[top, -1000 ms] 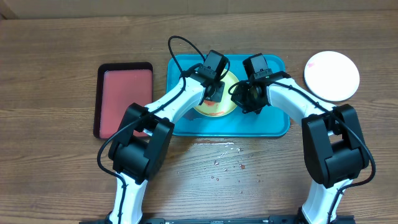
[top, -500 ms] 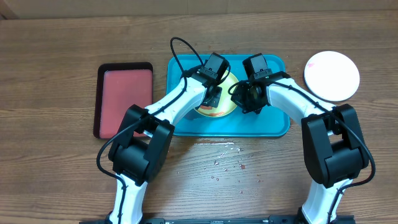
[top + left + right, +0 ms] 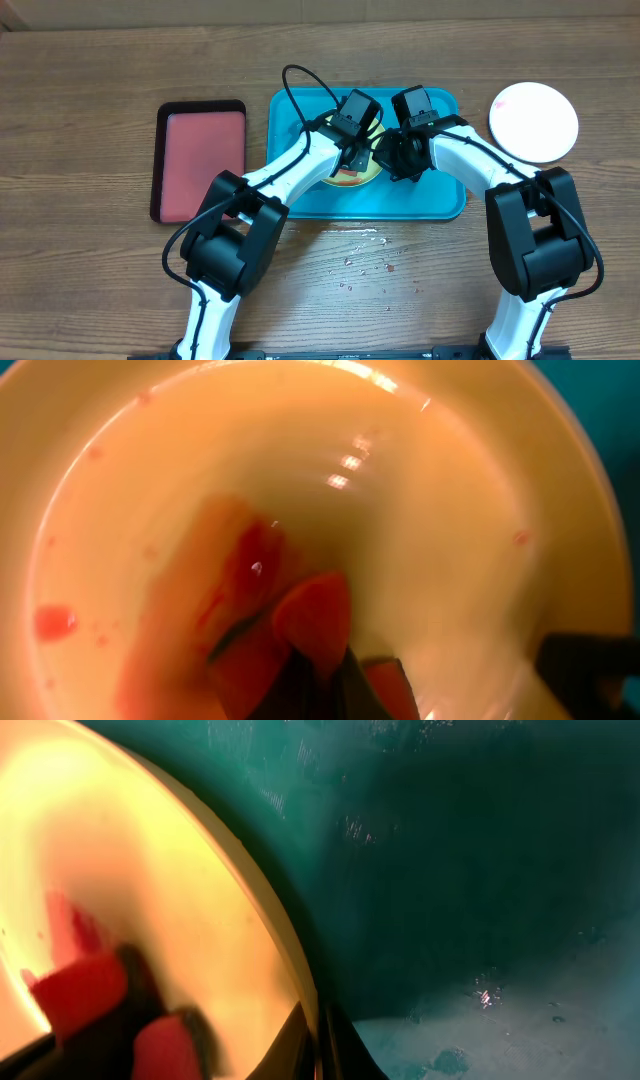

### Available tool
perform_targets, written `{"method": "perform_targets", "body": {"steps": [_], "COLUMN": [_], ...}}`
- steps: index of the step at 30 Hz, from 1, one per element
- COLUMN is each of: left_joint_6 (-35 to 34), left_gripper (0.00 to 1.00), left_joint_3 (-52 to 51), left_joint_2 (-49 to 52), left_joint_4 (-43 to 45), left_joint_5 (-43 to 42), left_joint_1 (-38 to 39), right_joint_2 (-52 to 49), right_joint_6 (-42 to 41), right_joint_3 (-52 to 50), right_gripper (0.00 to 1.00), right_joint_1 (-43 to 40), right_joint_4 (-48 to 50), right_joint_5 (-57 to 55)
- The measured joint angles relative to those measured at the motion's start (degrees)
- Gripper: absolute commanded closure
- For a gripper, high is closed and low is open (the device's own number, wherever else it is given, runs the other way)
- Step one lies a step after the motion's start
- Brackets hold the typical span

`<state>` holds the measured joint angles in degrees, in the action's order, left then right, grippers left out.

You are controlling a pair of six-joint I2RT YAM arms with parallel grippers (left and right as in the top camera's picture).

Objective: Clean dirty plates on tray and stack at the side
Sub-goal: 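Scrub the yellow plate with the sponge while the right gripper holds its rim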

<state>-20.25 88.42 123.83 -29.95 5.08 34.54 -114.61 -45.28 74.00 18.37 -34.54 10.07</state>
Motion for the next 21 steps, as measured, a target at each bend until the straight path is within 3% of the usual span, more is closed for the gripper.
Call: {"method": "perform_targets", "body": {"steps": [11, 21], "left_joint_6": [-1.3, -3.7], "left_gripper": [0.96, 0.96], "left_joint_3": [-0.4, -0.6], "left_joint_2": [2.0, 2.8], "left_joint_4": [11.4, 15.8], "left_joint_5": [0.3, 0.1], "left_joint_1": [-1.2, -5.6], "right_joint_2": [0.0, 0.0], "right_joint_6": [-0.8, -1.0], "right_joint_3": [0.0, 0.0], "right_gripper": [0.96, 0.96], "right_joint_1": [-0.5, -0.4], "right_joint_4": [0.0, -0.6], "right_joint_5": [-0.3, 0.2]}}
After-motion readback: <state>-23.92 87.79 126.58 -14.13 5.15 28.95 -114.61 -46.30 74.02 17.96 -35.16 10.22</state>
